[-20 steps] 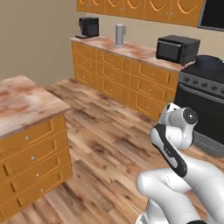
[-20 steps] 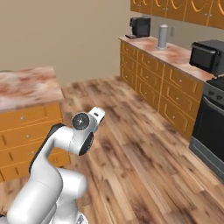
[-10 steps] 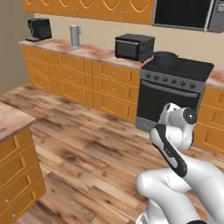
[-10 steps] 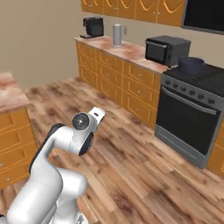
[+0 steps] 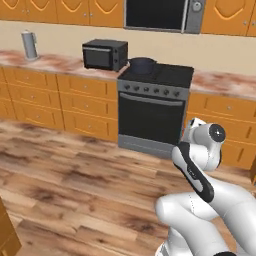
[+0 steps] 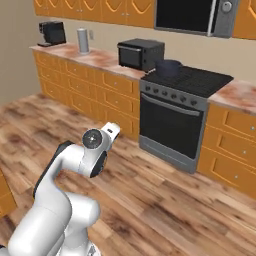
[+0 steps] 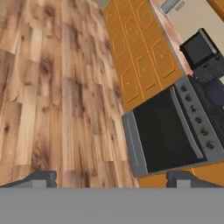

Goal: Move the pot and pan from the stove into the sink.

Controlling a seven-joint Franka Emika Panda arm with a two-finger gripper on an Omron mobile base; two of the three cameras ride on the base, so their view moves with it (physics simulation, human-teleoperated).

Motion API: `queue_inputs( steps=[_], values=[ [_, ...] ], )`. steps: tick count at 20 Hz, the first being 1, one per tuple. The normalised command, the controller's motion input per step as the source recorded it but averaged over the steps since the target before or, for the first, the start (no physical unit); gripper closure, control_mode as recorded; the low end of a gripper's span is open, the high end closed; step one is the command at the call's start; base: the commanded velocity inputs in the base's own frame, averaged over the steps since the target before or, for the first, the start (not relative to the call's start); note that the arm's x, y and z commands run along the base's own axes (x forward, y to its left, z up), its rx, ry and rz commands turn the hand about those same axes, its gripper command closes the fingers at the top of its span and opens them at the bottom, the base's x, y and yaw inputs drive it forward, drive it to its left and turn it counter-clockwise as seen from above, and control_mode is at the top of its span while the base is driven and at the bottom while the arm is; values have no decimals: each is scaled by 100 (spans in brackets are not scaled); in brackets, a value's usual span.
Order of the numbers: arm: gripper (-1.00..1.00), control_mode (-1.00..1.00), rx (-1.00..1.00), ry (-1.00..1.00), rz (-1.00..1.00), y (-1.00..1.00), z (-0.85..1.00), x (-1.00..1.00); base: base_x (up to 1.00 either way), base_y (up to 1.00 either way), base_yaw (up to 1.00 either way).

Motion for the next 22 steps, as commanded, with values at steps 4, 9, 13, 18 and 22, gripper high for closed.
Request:
queue_inputs(
  steps=[4, 9, 13, 18, 22],
  values=[
    [-100, 100, 0, 0, 0, 0, 0, 0, 0, 0, -43],
    [-100, 100, 0, 0, 0, 0, 0, 0, 0, 0, -43],
    [-100, 100, 0, 0, 0, 0, 0, 0, 0, 0, -43],
    [-100, 100, 0, 0, 0, 0, 0, 0, 0, 0, -42],
    [-100, 100, 0, 0, 0, 0, 0, 0, -4, -15, -37]
  ],
)
